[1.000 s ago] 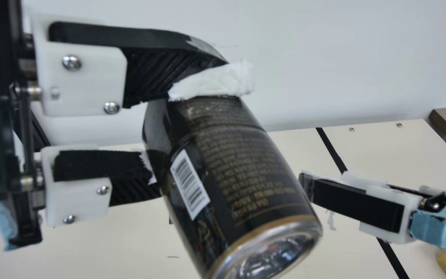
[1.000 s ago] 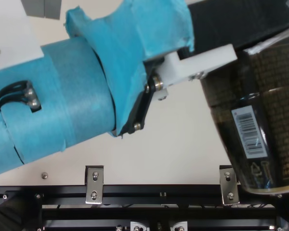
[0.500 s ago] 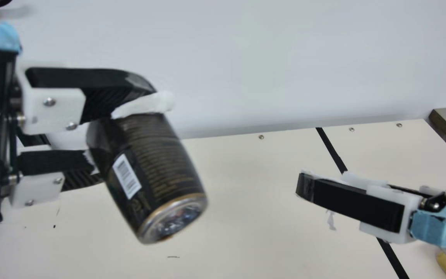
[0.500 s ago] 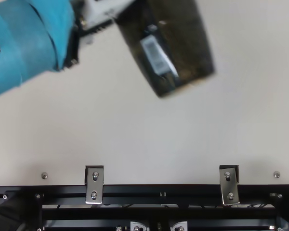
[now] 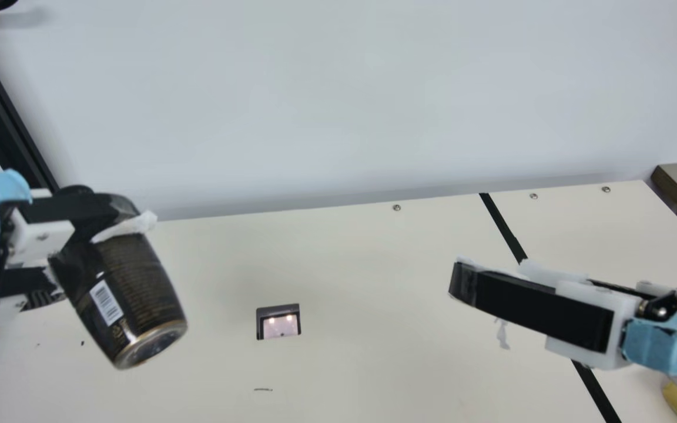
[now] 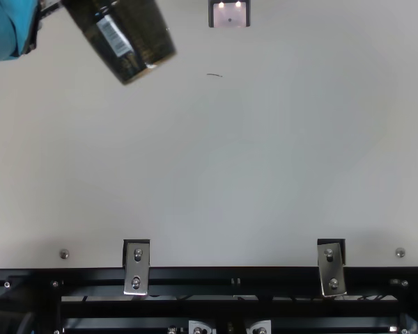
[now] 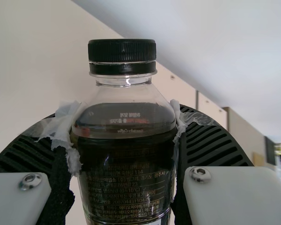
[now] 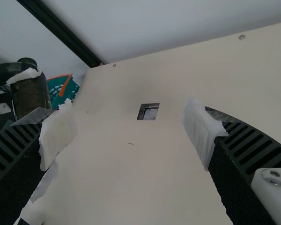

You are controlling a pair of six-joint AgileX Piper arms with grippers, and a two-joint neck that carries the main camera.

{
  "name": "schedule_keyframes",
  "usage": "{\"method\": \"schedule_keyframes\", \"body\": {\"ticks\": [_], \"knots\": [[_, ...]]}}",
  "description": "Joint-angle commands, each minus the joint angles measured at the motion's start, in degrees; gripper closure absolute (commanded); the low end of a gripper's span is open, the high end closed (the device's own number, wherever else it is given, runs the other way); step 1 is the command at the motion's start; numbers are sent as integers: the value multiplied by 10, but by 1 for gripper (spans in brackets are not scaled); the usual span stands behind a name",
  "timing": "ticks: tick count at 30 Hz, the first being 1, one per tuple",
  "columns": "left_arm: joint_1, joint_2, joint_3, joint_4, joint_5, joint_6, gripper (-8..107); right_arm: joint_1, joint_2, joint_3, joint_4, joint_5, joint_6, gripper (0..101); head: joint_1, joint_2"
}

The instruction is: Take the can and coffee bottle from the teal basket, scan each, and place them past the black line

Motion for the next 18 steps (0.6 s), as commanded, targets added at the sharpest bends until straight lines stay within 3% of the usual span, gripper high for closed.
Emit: {"method": "schedule_keyframes", "body": {"ticks": [1,8,18], "knots": [[15,9,15,-8,-5,51,89,0,0,0,0,0,0,0,-18,-4],[76,52,27,-92,62,101,89,0,0,0,0,0,0,0,-18,-4],[171,107,8,-235,210,60,89,0,0,0,0,0,0,0,-18,-4]]}}
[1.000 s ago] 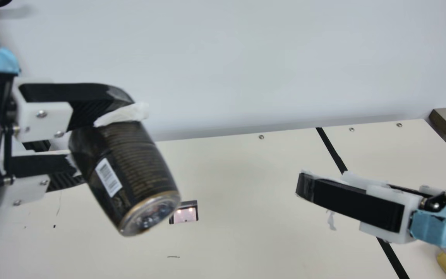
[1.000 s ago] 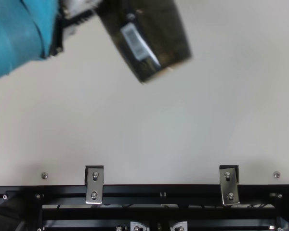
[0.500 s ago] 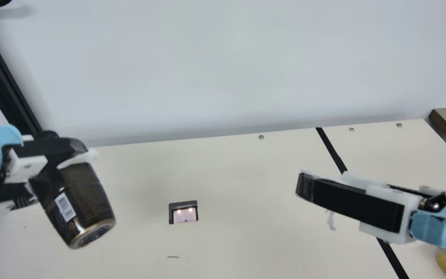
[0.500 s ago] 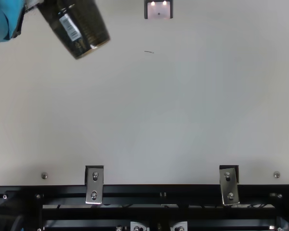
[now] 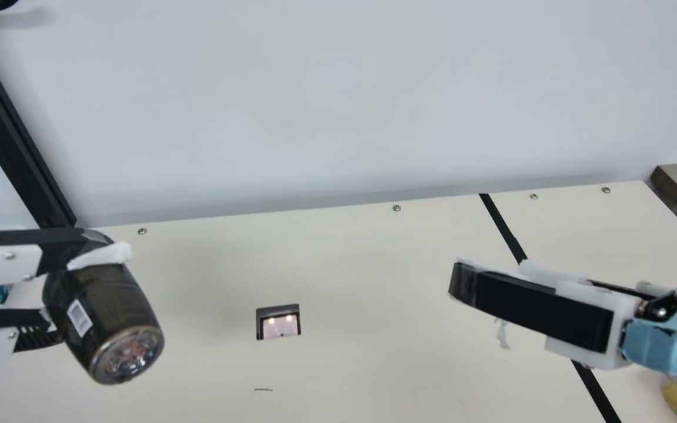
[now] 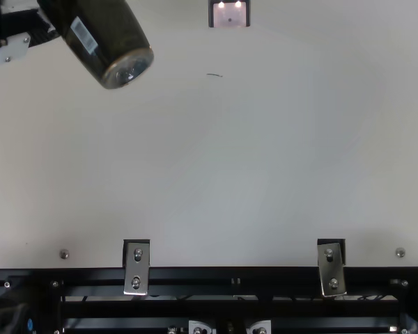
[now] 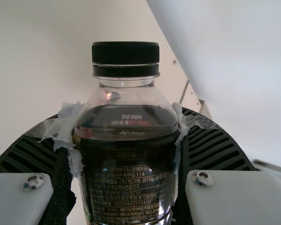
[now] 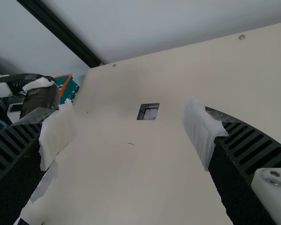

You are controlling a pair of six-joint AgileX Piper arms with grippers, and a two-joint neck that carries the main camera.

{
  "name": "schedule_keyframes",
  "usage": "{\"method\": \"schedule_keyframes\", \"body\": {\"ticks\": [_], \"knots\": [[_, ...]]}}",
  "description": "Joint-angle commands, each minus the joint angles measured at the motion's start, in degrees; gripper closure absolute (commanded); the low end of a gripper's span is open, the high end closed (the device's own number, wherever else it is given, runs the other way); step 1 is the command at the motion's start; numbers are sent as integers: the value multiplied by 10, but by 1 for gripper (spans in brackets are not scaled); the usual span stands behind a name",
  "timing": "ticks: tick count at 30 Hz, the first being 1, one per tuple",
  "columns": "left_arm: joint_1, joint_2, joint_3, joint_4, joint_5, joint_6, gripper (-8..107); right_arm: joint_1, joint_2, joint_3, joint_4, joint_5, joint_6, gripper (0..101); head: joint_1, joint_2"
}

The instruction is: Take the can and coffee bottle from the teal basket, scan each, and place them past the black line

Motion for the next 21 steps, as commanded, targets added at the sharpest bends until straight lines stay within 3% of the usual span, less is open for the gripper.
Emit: {"method": "schedule_keyframes", "body": {"ticks": [1,6,7,11,21], "knots": [[18,10,-2,-45,47,-14,89,0,0,0,0,0,0,0,-18,-4],[30,10,1,-90,94,-23,89,0,0,0,0,0,0,0,-18,-4],[29,12,-1,-74,76,-23,89,0,0,0,0,0,0,0,-18,-4],[29,10,0,-87,93,-23,89,11,1,-3,7,-1,10,0,-18,-4],[29,10,0,-87,93,-23,89,100,79,-4,136,-5,26,0,-18,-4]]}}
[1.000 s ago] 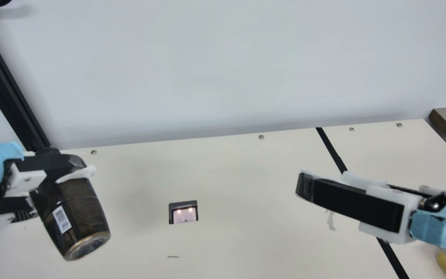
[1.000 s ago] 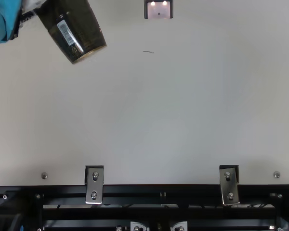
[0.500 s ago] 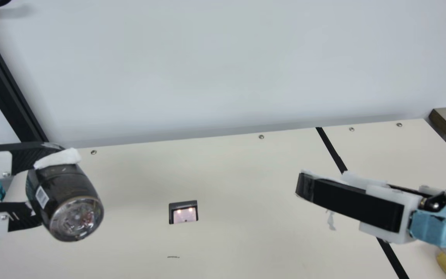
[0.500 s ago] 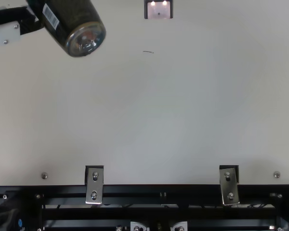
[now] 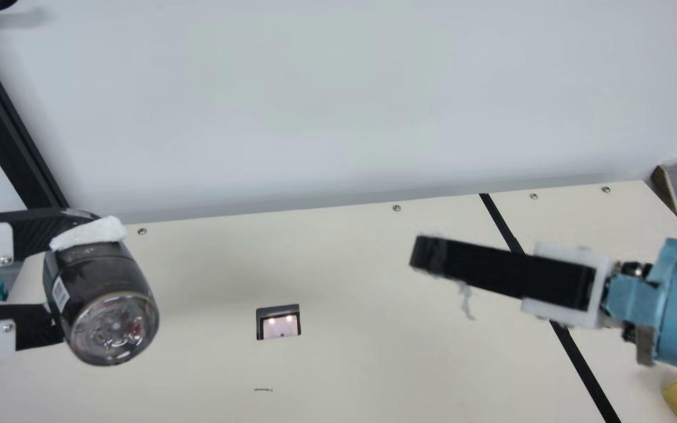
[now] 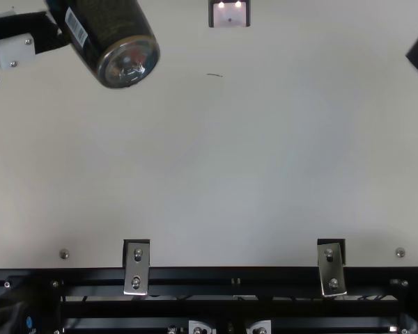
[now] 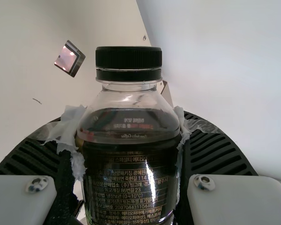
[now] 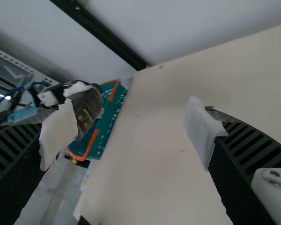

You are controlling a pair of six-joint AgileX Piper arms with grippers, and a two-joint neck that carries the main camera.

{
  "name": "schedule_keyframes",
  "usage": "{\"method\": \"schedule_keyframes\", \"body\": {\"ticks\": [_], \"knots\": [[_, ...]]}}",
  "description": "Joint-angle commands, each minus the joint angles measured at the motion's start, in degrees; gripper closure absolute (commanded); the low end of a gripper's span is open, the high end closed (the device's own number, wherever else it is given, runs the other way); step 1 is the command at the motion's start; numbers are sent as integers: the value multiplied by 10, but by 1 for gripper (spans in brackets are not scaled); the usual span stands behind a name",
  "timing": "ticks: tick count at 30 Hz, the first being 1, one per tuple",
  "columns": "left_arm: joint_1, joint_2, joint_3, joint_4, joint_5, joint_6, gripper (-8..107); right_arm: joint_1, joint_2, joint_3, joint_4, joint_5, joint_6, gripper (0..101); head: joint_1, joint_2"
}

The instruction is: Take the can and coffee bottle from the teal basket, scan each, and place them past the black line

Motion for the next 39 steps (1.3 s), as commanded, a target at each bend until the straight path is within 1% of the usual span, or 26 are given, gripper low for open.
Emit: {"method": "schedule_keyframes", "body": {"ticks": [1,9,11,12,13,15,21,23,26,32,39], "knots": [[0,0,0,0,0,0,89,34,27,-4,31,-9,-1,0,-18,-4],[0,0,0,0,1,0,89,145,121,-31,89,-57,2,0,-18,-4],[0,0,0,0,1,0,89,167,143,-38,90,-74,7,0,-18,-4],[0,0,0,0,1,0,89,177,150,-42,75,-87,8,0,-18,-4],[0,0,0,0,1,0,89,157,137,-39,94,-72,7,0,-18,-4],[0,0,0,0,1,0,89,174,150,-42,93,-89,9,0,-18,-4],[0,0,0,0,1,0,89,178,152,-46,90,-92,16,0,-18,-4],[0,0,0,0,1,0,89,177,160,-49,94,-83,14,0,-18,-4],[0,0,0,0,1,0,89,177,184,-55,115,-56,5,0,-18,-4],[0,0,0,0,1,0,89,196,265,-65,171,3,-23,0,-18,-4],[0,0,0,0,1,0,89,282,362,-99,241,6,-33,0,-18,-4]]}}
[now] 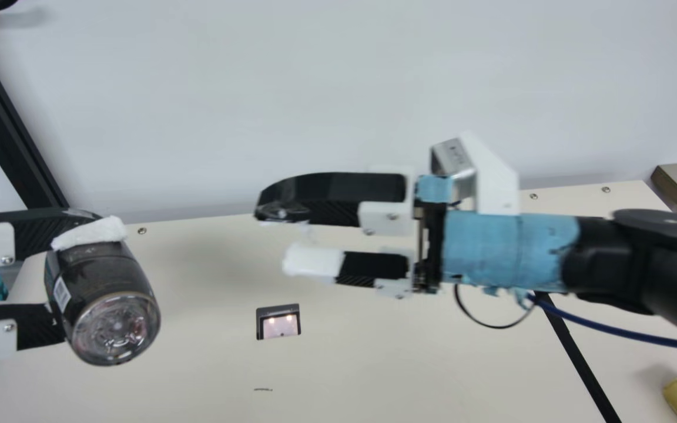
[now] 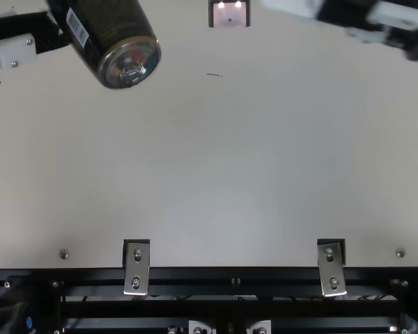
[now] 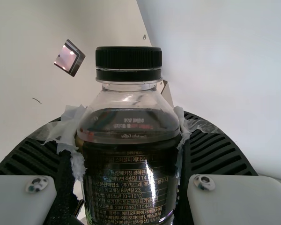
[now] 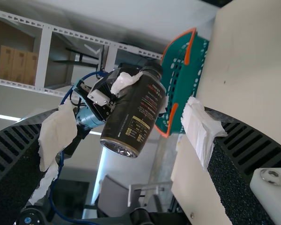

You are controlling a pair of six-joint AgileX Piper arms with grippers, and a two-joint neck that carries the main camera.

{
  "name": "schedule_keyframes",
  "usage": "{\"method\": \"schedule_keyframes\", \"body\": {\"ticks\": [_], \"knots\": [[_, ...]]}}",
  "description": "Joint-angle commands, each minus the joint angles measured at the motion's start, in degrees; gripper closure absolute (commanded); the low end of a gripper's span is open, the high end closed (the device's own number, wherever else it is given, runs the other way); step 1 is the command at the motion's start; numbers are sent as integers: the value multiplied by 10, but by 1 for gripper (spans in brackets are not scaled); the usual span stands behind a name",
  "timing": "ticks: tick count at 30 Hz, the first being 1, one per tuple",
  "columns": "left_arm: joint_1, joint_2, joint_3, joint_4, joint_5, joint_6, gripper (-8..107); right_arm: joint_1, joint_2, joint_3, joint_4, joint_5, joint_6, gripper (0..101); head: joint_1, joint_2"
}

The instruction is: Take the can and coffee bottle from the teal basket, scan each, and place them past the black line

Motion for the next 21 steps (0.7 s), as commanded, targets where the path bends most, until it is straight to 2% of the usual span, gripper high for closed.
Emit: {"method": "schedule_keyframes", "body": {"ticks": [1,4,7,8,18,20,21], "knots": [[0,0,0,0,0,0,89,37,40,-15,29,2,2,0,-21,-4],[0,0,0,0,0,0,89,64,70,-35,46,2,13,0,-21,-4],[0,0,0,0,0,0,89,69,90,-52,27,2,30,0,-21,-4],[0,0,0,0,0,0,89,72,80,-46,47,1,22,0,-21,-4],[0,0,0,0,0,0,89,74,94,-58,36,2,40,0,-21,-4],[0,0,0,0,0,0,89,87,99,-60,58,2,49,0,-21,-4],[0,0,0,0,0,0,89,90,98,-77,59,2,77,0,-21,-4]]}}
